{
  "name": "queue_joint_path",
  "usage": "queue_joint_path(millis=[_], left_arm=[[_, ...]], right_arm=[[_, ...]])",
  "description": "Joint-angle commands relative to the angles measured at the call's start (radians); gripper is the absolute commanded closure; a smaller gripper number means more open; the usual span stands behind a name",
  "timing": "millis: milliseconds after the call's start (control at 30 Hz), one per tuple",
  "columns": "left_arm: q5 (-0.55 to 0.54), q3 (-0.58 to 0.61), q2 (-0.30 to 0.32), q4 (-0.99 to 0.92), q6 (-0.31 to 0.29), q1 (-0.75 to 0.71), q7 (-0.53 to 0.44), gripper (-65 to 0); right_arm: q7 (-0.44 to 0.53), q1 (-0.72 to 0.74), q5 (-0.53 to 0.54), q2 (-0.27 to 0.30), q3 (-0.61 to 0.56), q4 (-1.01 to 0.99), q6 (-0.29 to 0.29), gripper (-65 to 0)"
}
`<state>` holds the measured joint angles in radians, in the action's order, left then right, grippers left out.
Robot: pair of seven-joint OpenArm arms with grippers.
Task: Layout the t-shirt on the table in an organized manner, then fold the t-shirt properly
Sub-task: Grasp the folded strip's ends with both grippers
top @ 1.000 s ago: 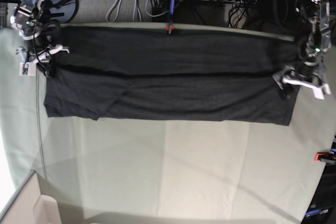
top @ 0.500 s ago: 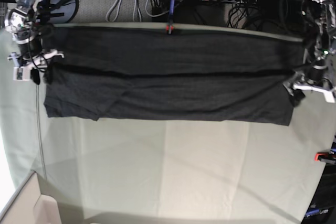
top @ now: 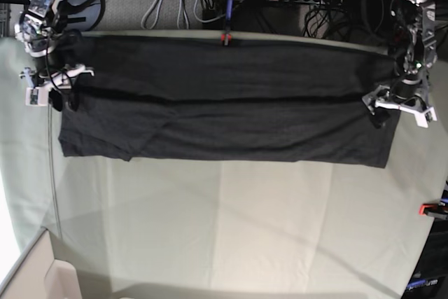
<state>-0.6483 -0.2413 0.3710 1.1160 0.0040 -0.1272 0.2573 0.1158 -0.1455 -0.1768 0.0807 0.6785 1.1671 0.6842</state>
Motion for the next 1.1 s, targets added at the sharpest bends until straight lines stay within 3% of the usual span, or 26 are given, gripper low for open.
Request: queue_joint_path(millis=[0, 367, 567, 700, 800, 967, 1067], left_arm=[[-0.009, -0.003, 0.012, 0.008, -0.005, 0.008, -0.003, -61.5], [-0.011, -0.008, 0.012, 0.019, -0.005, 0.005, -0.003, -61.5], [-0.017, -0.013, 0.033, 0.095, -0.005, 0.001, 0.0, -61.5], [-0.018, -0.013, 0.039, 0.128, -0.005, -0.001, 0.0, -61.5], [-0.017, -0.013, 0.039, 0.128, -0.005, -0.001, 0.0, -61.5], [-0.011, -0.013, 0.039, 0.125, -0.005, -0.005, 0.0, -61.5], [-0.011, -0.014, 0.039, 0.128, -0.005, -0.019, -0.002, -61.5]], right_arm=[[0.025, 0.004, 0.02, 0.014, 0.004, 0.017, 0.014, -24.0], [0.025, 0.008, 0.02, 0.014, 0.004, 0.027, 0.014, -24.4], [0.025, 0.013, 0.021, 0.012, -0.001, 0.098, 0.014, -33.6], [0.025, 0.074, 0.02, 0.018, -0.001, 0.05, 0.014, -35.6], [0.012, 0.14, 0.016, 0.052, 0.002, -0.032, 0.014, -35.6], [-0.118, 0.249, 0.016, 0.127, 0.004, -0.169, 0.014, -35.6], [-0.133, 0.283, 0.016, 0.156, 0.004, -0.223, 0.014, -35.6]])
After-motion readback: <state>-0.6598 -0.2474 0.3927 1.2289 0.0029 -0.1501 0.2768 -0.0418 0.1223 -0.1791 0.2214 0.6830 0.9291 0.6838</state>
